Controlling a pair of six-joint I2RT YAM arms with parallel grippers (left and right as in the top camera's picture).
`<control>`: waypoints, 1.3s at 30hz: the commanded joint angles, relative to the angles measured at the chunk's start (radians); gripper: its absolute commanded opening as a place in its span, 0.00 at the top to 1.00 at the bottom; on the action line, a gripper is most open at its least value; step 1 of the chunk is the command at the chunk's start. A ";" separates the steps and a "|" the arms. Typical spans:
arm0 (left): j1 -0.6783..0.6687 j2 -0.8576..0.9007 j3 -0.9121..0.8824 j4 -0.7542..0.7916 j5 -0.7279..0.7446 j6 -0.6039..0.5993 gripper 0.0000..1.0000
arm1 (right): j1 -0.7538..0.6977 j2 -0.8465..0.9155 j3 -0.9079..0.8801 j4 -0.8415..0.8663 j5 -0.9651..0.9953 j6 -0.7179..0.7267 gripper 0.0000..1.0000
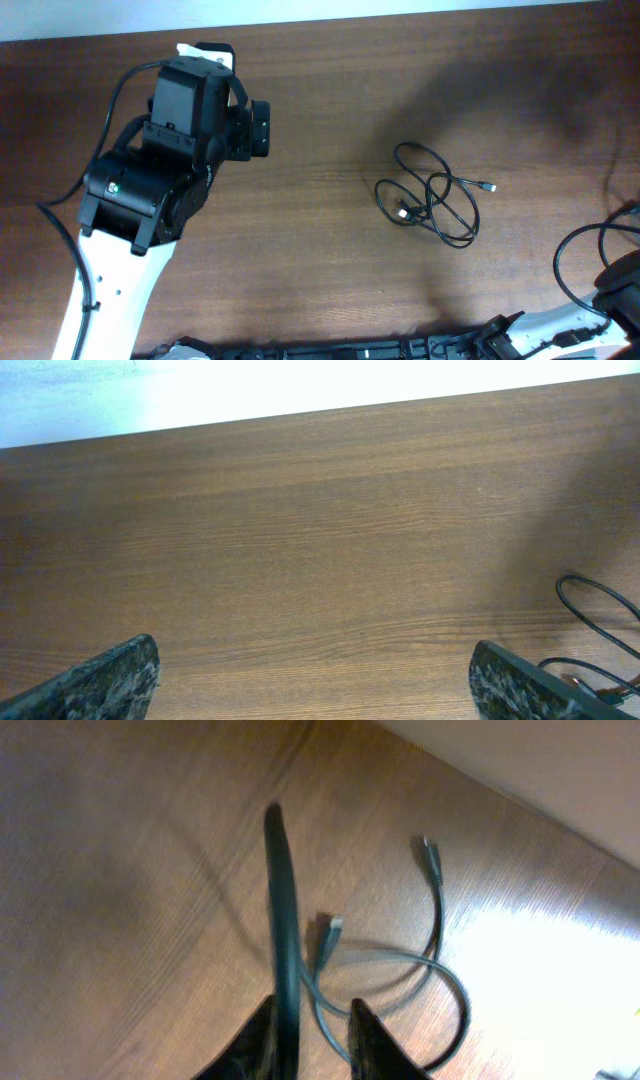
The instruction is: Untangle cables
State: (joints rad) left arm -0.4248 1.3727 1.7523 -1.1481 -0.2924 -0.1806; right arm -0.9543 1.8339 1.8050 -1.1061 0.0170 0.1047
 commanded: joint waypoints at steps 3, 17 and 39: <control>0.004 -0.002 0.011 0.002 -0.003 -0.013 0.01 | -0.003 0.008 -0.091 0.006 -0.008 0.005 0.68; 0.004 -0.002 0.011 0.002 -0.003 -0.013 0.01 | 0.021 0.008 -0.120 -0.157 -0.558 -0.298 0.21; 0.004 -0.002 0.011 0.002 -0.003 -0.013 0.01 | 0.704 0.008 -0.121 -0.408 -0.463 -0.674 0.17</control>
State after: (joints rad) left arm -0.4248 1.3727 1.7523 -1.1481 -0.2924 -0.1806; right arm -0.3080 1.8359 1.6958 -1.4967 -0.4942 -0.5369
